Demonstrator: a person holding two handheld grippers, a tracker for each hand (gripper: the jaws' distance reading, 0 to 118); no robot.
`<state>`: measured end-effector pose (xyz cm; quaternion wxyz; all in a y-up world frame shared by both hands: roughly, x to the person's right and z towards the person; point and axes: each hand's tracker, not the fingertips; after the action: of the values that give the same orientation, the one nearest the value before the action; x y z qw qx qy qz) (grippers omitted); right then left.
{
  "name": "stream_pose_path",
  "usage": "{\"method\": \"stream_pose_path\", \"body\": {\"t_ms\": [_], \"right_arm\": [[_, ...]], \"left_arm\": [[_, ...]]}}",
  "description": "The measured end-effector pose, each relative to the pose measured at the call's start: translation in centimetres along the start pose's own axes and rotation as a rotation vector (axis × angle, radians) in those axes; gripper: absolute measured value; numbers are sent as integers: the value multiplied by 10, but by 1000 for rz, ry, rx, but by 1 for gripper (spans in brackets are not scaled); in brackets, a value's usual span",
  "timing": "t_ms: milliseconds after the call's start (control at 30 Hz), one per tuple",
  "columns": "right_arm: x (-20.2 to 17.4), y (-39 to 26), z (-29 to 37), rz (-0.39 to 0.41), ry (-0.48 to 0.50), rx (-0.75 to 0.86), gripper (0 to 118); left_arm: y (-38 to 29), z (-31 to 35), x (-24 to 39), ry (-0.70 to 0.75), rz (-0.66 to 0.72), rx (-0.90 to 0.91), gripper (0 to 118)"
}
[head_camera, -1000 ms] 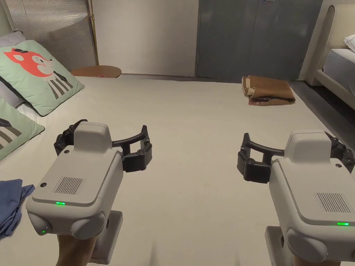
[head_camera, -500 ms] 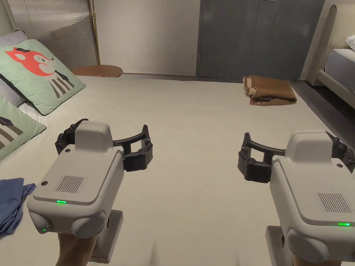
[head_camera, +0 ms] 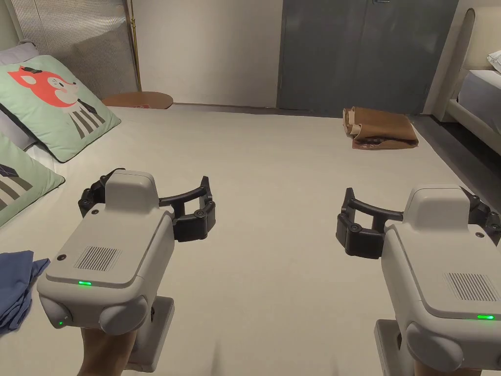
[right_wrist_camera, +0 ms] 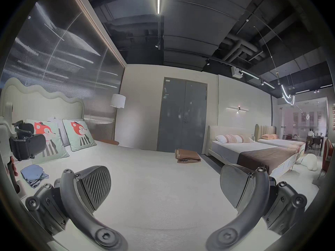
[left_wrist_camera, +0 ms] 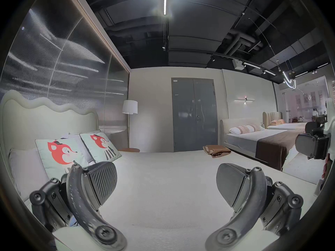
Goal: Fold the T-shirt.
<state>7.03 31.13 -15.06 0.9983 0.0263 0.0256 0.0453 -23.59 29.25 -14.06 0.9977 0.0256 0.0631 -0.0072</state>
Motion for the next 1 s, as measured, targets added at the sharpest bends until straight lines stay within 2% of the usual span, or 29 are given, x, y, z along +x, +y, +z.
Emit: {"method": "stream_pose_path", "body": {"t_ms": [1000], "right_arm": [[-1,2,4,1,3,0,118]], "left_arm": [[0,4,-3,10,-9,-1,109]]}}
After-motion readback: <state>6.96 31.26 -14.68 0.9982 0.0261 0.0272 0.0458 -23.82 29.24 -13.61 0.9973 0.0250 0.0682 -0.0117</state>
